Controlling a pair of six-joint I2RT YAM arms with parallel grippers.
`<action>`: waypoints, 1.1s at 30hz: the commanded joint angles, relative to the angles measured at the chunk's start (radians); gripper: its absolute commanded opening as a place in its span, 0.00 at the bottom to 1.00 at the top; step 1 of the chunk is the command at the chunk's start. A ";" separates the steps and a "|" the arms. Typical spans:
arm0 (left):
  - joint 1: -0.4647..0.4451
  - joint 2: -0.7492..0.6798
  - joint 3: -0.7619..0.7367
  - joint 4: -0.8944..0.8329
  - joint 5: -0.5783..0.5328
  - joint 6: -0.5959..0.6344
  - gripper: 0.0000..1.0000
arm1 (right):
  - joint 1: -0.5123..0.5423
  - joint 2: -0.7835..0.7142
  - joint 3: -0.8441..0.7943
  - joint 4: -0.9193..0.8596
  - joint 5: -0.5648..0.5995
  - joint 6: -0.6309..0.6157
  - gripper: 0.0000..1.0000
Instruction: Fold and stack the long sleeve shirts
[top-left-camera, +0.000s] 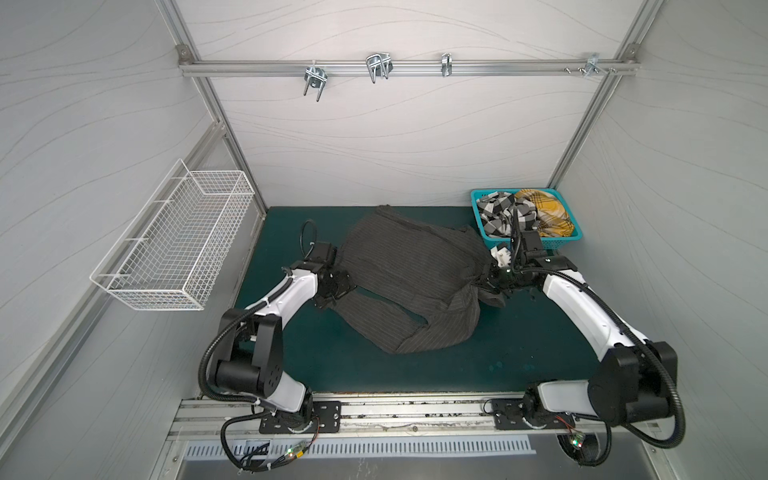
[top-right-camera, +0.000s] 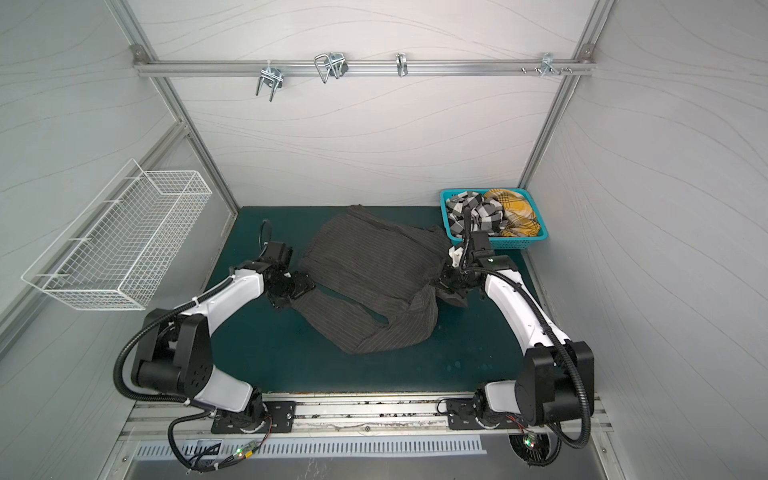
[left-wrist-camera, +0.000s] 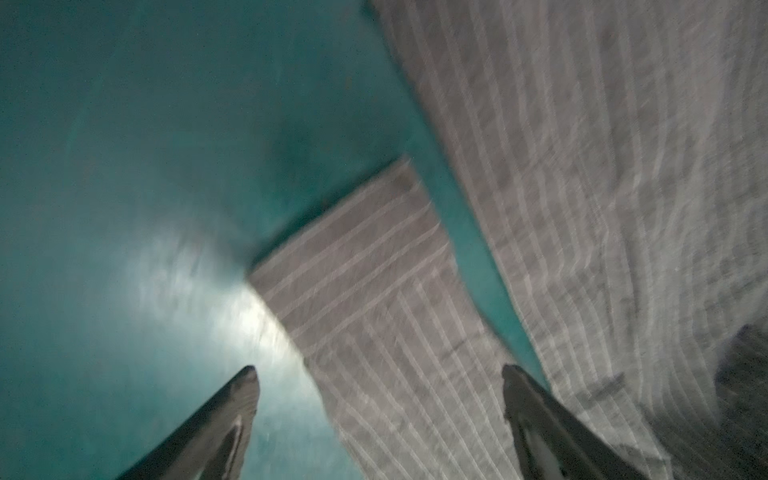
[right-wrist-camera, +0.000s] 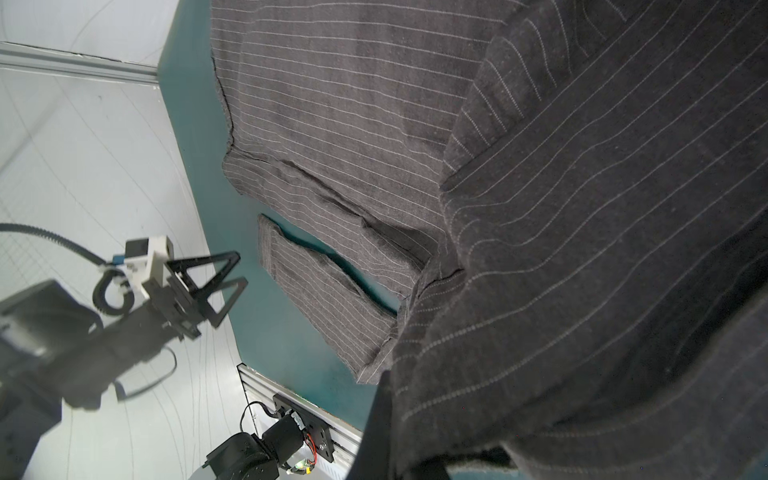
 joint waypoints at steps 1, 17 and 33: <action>-0.053 0.022 -0.011 -0.056 -0.113 0.020 0.98 | 0.004 0.008 -0.006 0.020 -0.013 0.004 0.00; -0.116 0.361 0.170 -0.108 -0.190 0.048 0.46 | 0.003 -0.021 -0.038 0.015 -0.017 0.012 0.00; -0.155 0.229 0.677 -0.356 -0.184 -0.018 0.00 | 0.004 -0.038 -0.089 0.013 -0.021 -0.003 0.00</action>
